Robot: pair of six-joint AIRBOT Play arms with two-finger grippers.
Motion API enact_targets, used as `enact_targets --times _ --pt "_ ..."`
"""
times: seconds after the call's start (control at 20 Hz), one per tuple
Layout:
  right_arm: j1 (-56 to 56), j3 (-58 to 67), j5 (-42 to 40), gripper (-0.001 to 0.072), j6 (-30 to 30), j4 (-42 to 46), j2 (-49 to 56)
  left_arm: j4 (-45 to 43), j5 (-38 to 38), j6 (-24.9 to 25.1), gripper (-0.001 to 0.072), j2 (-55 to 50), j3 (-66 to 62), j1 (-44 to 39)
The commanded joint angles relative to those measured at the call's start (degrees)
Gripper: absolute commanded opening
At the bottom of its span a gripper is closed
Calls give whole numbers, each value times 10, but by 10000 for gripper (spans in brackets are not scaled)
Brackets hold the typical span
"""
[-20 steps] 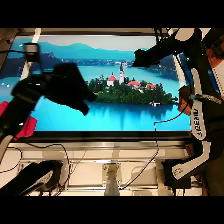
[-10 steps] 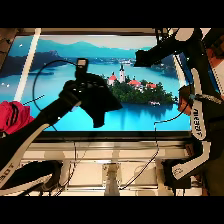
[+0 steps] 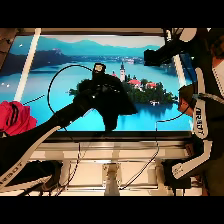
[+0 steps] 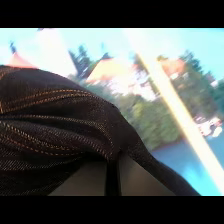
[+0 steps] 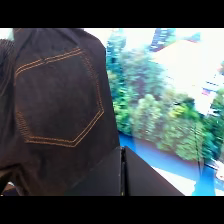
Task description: Fold the clothes and pants, and hang the long-sleeved shirts on hangers.
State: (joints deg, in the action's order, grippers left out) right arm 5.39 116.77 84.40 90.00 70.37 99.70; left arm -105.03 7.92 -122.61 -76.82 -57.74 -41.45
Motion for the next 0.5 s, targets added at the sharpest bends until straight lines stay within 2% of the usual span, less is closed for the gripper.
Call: enact_targets --times 0.0,0.05,0.1,0.15,0.35,0.45 --pt "-31 0 24 14 -2 -1 -1 1 -18 0 79 -1 0 -2" --pt "-41 0 29 15 -7 -10 -1 1 -6 0 228 -1 0 -2" --pt "-50 0 32 15 -8 -23 -1 1 8 0 419 -1 0 0" --pt "-58 0 33 15 -8 -33 -1 1 23 0 471 -1 0 0" --pt "-65 0 35 15 -12 -48 -1 1 65 1 470 8 0 2" --pt "-64 0 35 15 -12 -56 0 0 78 41 457 32 0 6"
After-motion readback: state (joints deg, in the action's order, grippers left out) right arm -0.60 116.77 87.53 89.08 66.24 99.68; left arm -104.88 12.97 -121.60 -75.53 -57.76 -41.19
